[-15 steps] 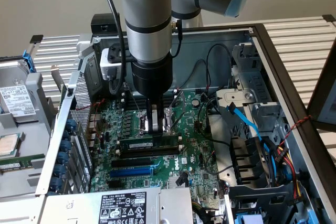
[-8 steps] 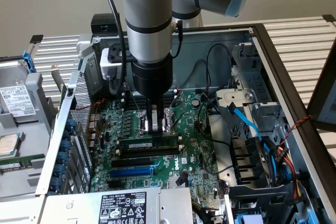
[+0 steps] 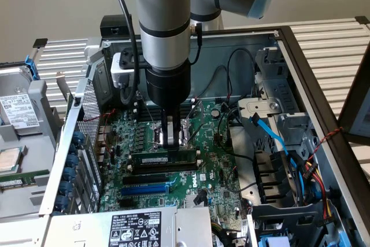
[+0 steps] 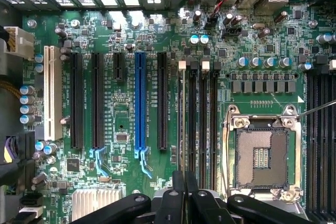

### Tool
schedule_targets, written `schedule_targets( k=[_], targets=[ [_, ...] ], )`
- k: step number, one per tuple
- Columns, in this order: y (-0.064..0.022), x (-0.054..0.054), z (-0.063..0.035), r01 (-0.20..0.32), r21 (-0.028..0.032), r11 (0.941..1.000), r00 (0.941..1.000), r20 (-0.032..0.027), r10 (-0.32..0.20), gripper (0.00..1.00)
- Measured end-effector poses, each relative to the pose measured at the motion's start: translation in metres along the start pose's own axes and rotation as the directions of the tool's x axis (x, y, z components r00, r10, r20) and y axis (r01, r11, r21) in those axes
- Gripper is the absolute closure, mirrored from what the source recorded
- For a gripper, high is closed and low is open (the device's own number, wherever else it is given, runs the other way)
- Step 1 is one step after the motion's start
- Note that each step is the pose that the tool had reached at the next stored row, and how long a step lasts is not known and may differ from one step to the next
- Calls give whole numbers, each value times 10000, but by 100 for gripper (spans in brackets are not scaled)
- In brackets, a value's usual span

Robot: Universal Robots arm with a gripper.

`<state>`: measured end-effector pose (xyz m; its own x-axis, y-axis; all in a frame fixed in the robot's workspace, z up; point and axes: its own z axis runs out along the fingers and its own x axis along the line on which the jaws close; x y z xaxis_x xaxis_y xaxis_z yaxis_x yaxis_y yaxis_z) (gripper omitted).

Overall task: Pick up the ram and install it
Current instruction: 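Insert the ram into the slot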

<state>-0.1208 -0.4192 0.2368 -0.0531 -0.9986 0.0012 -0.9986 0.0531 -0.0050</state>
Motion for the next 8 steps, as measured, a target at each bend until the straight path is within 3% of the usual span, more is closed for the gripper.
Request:
schedule_targets(
  k=[8],
  targets=[
    [0,0,4,225,-1,9997,9997,0,-225,87]
  ],
)
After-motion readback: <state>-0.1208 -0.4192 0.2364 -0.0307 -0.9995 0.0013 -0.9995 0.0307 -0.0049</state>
